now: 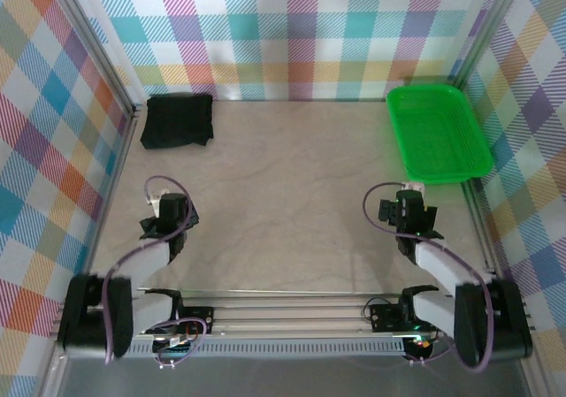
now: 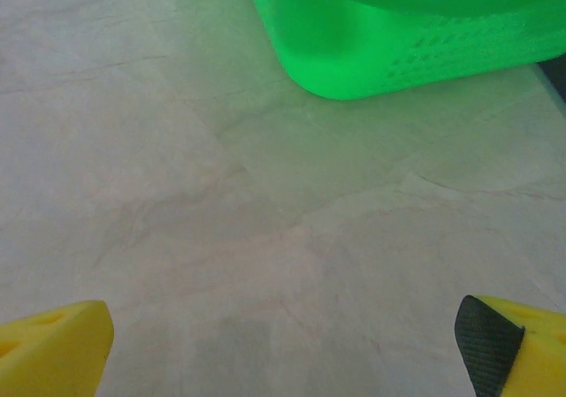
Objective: Fold and stack the t-shirts
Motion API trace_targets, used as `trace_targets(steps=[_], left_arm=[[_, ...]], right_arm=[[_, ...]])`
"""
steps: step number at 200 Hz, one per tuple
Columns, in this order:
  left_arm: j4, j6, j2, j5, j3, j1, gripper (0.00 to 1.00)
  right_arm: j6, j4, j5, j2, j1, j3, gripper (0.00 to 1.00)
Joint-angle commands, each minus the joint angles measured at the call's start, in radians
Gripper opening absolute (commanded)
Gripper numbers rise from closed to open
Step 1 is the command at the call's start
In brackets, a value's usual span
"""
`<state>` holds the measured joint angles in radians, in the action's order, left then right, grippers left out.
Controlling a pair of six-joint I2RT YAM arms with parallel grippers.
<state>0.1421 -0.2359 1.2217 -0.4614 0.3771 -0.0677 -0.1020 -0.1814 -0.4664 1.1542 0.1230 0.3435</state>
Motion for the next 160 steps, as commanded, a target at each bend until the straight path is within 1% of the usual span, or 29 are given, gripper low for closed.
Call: trace_targets(steps=[1,15,22,27,35,39,45,50,55,62,67,74,81,89,92,95,97,103,106,108,111,115,117,119,125,133,141,149,160], left_arm=[[0.267,0.055,0.151,0.071,0.112,0.034,1.0],[0.385,0.086,0.251,0.126,0.145,0.056,1.0],[0.345,0.084,0.286,0.142,0.183,0.062,1.0],[0.31,0.091,0.295,0.156,0.204,0.062,1.0],[0.329,0.116,0.3,0.209,0.199,0.062,1.0],[0.36,0.129,0.292,0.237,0.177,0.062,1.0],[0.453,0.146,0.268,0.255,0.119,0.053,1.0],[0.538,0.153,0.243,0.247,0.055,0.045,1.0],[0.659,0.152,0.224,0.237,-0.015,0.042,1.0],[0.808,0.134,0.208,0.192,-0.107,0.042,1.0],[0.912,0.111,0.208,0.157,-0.164,0.046,1.0],[0.978,0.102,0.217,0.16,-0.198,0.053,1.0],[0.952,0.102,0.22,0.164,-0.183,0.055,1.0],[0.84,0.101,0.215,0.2,-0.125,0.065,1.0],[0.789,0.108,0.219,0.207,-0.096,0.065,1.0],[0.759,0.118,0.229,0.21,-0.071,0.061,1.0],[0.744,0.128,0.237,0.21,-0.056,0.058,1.0],[0.673,0.153,0.254,0.212,-0.006,0.034,1.0],[0.632,0.167,0.264,0.218,0.018,0.026,1.0],[0.617,0.177,0.272,0.236,0.034,0.021,1.0],[0.6,0.197,0.297,0.269,0.056,0.017,1.0],[0.636,0.235,0.337,0.354,0.067,0.016,1.0],[0.66,0.253,0.351,0.394,0.063,0.016,1.0],[0.677,0.263,0.357,0.411,0.053,0.014,1.0],[0.66,0.255,0.351,0.385,0.047,0.011,1.0],[0.668,0.254,0.349,0.38,0.047,0.013,1.0],[0.656,0.253,0.346,0.38,0.049,0.012,1.0],[0.668,0.253,0.349,0.38,0.048,0.012,1.0],[0.666,0.253,0.349,0.38,0.048,0.01,1.0]], right_arm=[[0.028,-0.28,0.093,0.123,-0.042,0.073,1.0],[0.023,-0.4,0.134,0.214,-0.063,0.098,1.0],[0.015,-0.468,0.157,0.254,-0.07,0.106,1.0],[0.018,-0.459,0.172,0.276,-0.074,0.127,1.0],[0.022,-0.463,0.188,0.305,-0.075,0.137,1.0],[0.026,-0.501,0.194,0.316,-0.074,0.123,1.0],[0.035,-0.597,0.208,0.328,-0.074,0.083,1.0],[0.042,-0.613,0.223,0.317,-0.074,0.061,1.0],[0.045,-0.632,0.238,0.298,-0.073,0.04,1.0],[0.049,-0.73,0.242,0.296,-0.074,-0.01,1.0],[0.052,-0.77,0.249,0.288,-0.073,-0.039,1.0],[0.055,-0.82,0.265,0.284,-0.074,-0.068,1.0],[0.068,-0.856,0.299,0.31,-0.075,-0.082,1.0],[0.095,-0.919,0.346,0.385,-0.074,-0.079,1.0],[0.104,-0.972,0.349,0.412,-0.073,-0.076,1.0],[0.107,-0.981,0.338,0.421,-0.07,-0.067,1.0],[0.105,-0.958,0.332,0.412,-0.068,-0.054,1.0],[0.084,-0.743,0.322,0.368,-0.07,0.011,1.0],[0.074,-0.657,0.32,0.37,-0.073,0.05,1.0],[0.073,-0.638,0.324,0.379,-0.076,0.064,1.0],[0.071,-0.676,0.337,0.395,-0.083,0.062,1.0],[0.07,-0.718,0.356,0.399,-0.095,0.049,1.0],[0.07,-0.711,0.353,0.393,-0.095,0.051,1.0],[0.07,-0.689,0.351,0.387,-0.094,0.054,1.0],[0.069,-0.66,0.348,0.382,-0.092,0.057,1.0],[0.073,-0.703,0.344,0.391,-0.091,0.05,1.0],[0.071,-0.671,0.344,0.382,-0.091,0.055,1.0],[0.072,-0.692,0.344,0.388,-0.09,0.051,1.0],[0.07,-0.677,0.345,0.384,-0.09,0.053,1.0]])
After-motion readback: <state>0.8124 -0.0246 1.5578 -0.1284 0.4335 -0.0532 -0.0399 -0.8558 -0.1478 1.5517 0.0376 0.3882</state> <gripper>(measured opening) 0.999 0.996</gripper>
